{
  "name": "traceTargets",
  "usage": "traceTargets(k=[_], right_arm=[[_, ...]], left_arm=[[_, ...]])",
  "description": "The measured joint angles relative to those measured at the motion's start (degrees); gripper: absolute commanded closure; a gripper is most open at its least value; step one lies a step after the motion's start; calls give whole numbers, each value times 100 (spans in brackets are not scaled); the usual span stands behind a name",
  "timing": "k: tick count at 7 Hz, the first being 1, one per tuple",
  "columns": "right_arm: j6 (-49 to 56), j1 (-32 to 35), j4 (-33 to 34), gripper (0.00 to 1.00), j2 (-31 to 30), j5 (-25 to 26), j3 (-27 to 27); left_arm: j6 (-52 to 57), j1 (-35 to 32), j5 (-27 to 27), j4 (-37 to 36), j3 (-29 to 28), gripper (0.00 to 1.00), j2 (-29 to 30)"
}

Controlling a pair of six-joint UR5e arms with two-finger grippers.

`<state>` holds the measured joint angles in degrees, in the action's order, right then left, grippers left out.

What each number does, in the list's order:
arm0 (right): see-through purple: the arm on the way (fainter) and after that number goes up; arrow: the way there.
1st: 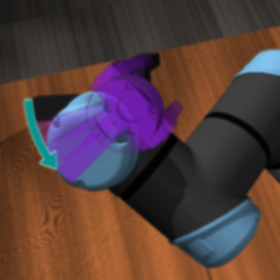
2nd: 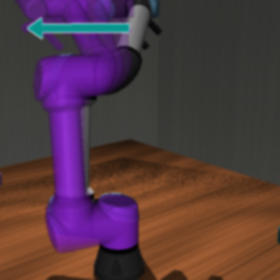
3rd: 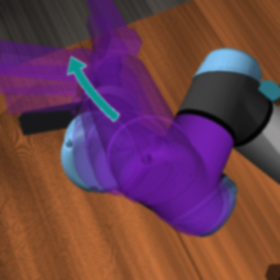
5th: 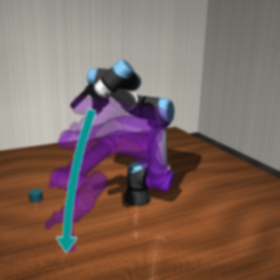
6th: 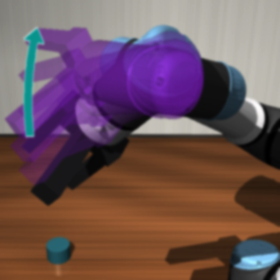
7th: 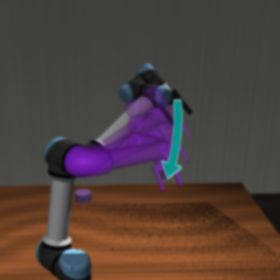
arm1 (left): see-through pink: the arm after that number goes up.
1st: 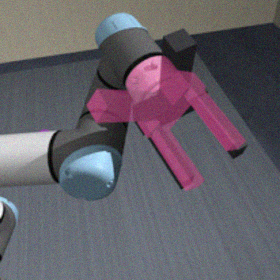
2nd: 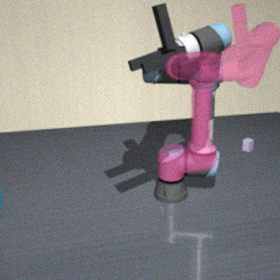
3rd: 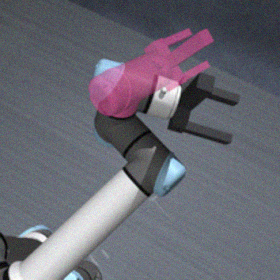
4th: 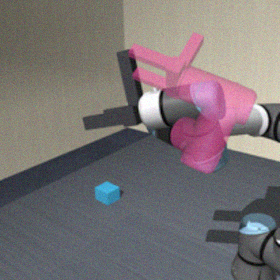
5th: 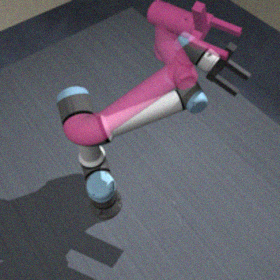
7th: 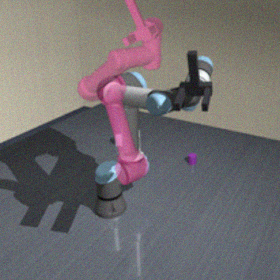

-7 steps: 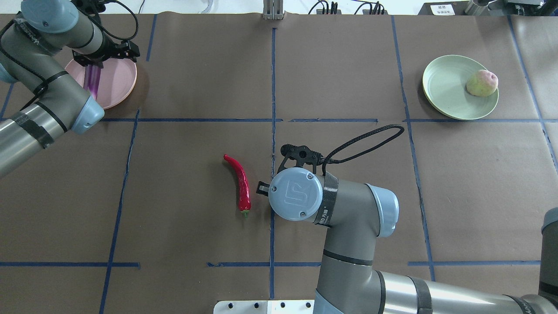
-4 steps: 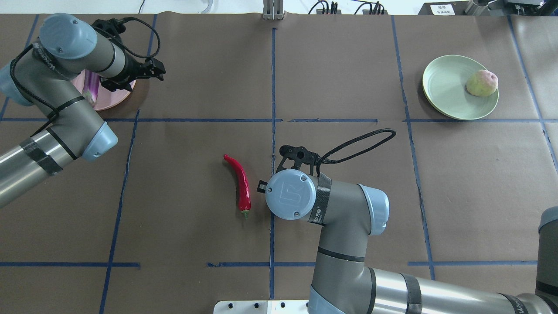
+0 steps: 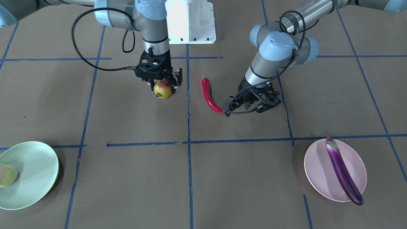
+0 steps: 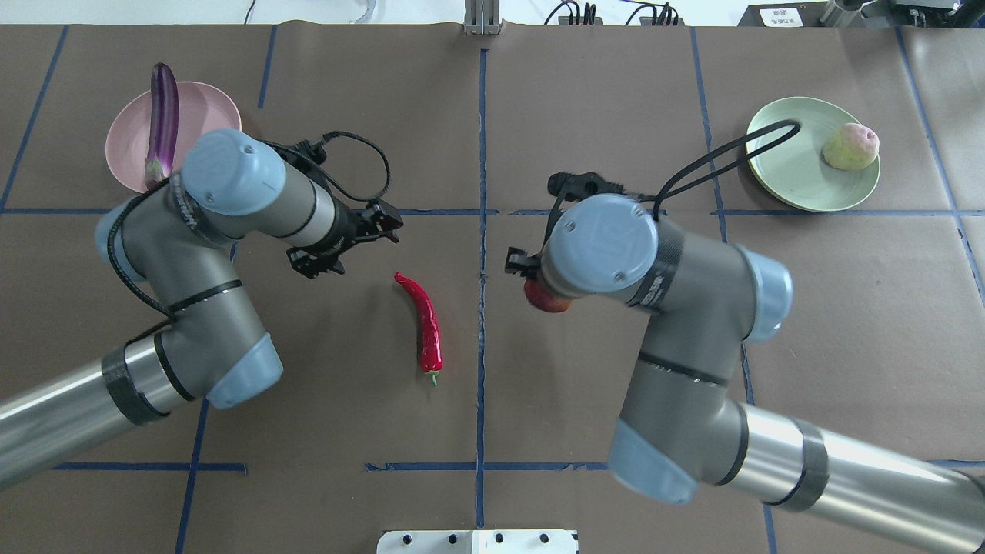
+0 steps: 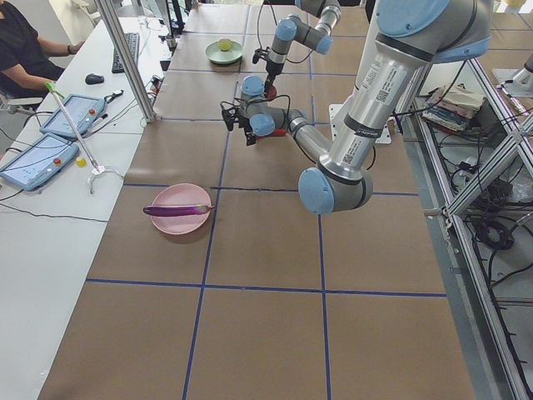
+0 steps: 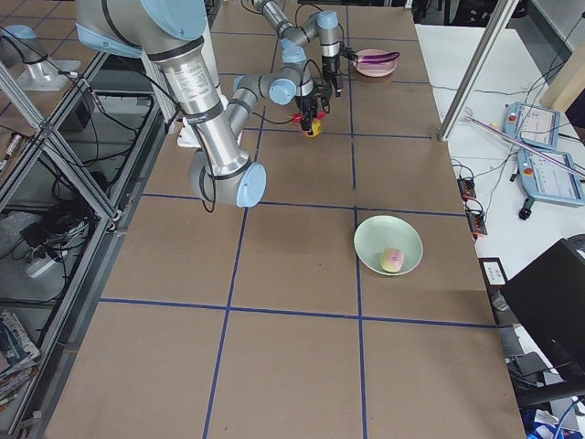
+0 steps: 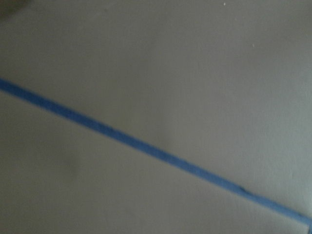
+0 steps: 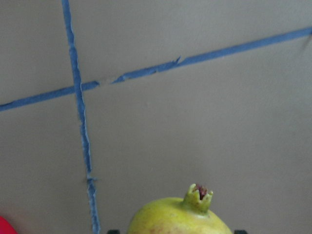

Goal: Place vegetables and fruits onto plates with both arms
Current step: 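Grasp the pomegranate with the right gripper while the left gripper reaches for the chili, then carry the pomegranate to the green plate while the left gripper carries chili to pink plate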

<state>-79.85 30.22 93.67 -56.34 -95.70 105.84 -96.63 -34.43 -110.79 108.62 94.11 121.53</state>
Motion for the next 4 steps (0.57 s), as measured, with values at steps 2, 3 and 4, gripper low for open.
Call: traceTargets(k=[2,3,4], right_arm=[[1923,1254,92,99,-370,-427,-81],[2739,1748,79,99,-431,-504,-396],[3380,2119,51,99,-447,-533,-734]], left_arm=[[-145,740,270,-1009,171,15,427],[-126,919,372,-1170,145,21,525],[-103,985,487,-1216,11,42,637]])
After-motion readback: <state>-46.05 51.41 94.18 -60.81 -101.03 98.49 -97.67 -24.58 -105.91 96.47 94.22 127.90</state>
